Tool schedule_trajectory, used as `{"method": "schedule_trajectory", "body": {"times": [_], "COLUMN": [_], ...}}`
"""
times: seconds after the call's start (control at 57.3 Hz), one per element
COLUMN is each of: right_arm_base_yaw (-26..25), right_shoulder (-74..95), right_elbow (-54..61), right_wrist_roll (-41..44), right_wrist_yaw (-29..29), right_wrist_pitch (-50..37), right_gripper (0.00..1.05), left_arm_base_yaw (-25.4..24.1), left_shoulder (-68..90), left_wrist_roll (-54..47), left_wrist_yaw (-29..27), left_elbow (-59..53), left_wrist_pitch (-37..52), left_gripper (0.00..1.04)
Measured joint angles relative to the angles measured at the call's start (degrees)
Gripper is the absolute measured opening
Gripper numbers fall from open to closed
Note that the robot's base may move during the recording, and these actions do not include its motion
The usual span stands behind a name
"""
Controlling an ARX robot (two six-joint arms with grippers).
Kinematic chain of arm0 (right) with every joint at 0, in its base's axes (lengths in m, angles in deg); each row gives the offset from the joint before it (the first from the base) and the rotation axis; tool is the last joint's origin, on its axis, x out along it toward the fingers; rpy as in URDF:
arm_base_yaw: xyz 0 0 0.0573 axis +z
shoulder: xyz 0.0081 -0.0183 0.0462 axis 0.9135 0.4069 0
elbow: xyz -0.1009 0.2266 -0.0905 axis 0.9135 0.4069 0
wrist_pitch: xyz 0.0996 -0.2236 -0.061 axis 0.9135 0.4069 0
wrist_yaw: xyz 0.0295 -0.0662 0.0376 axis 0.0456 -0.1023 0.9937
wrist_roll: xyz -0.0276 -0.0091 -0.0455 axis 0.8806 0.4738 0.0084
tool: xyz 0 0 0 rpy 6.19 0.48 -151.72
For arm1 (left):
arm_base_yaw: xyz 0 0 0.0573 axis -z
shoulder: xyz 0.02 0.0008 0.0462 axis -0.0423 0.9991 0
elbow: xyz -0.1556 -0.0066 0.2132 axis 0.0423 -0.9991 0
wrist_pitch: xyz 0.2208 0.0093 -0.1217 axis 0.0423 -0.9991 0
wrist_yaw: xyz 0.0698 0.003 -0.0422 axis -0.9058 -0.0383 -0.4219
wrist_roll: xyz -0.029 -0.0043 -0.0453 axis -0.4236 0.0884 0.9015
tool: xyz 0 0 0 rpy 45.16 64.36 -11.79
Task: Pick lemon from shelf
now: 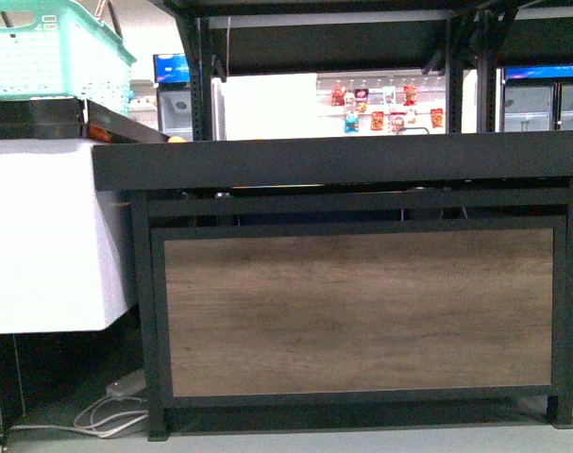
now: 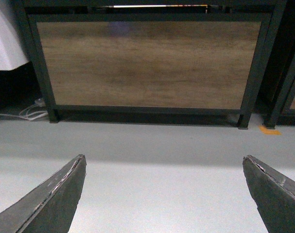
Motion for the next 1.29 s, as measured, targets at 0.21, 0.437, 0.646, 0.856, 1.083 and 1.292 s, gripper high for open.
{"method": "schedule_trajectory", "body": {"times": [0.21, 0.437, 0.646, 0.856, 1.083, 1.292], "right_arm_base_yaw": [0.0, 0.0, 0.0, 0.0, 0.0, 0.0], "right_shoulder": [0.0, 0.0, 0.0, 0.0, 0.0, 0.0], "right_elbow": [0.0, 0.0, 0.0, 0.0, 0.0, 0.0], "right_wrist_roll": [0.0, 0.0, 0.0, 0.0, 0.0, 0.0], "right_wrist_yaw": [0.0, 0.0, 0.0, 0.0, 0.0, 0.0], "right_wrist_pitch": [0.0, 0.0, 0.0, 0.0, 0.0, 0.0], "right_gripper": [0.97, 0.97, 0.97, 0.97, 0.97, 0.97], "left_arm_base_yaw": [0.0, 0.0, 0.0, 0.0, 0.0, 0.0], "left_shoulder": [0.0, 0.0, 0.0, 0.0, 0.0, 0.0], "left_wrist_roll": [0.0, 0.0, 0.0, 0.0, 0.0, 0.0], "left_wrist_yaw": [0.0, 0.0, 0.0, 0.0, 0.0, 0.0], "left_elbow": [0.0, 0.0, 0.0, 0.0, 0.0, 0.0], "left_wrist_pitch": [0.0, 0.0, 0.0, 0.0, 0.0, 0.0], "left_gripper": [0.97, 0.97, 0.97, 0.97, 0.97, 0.97]}}
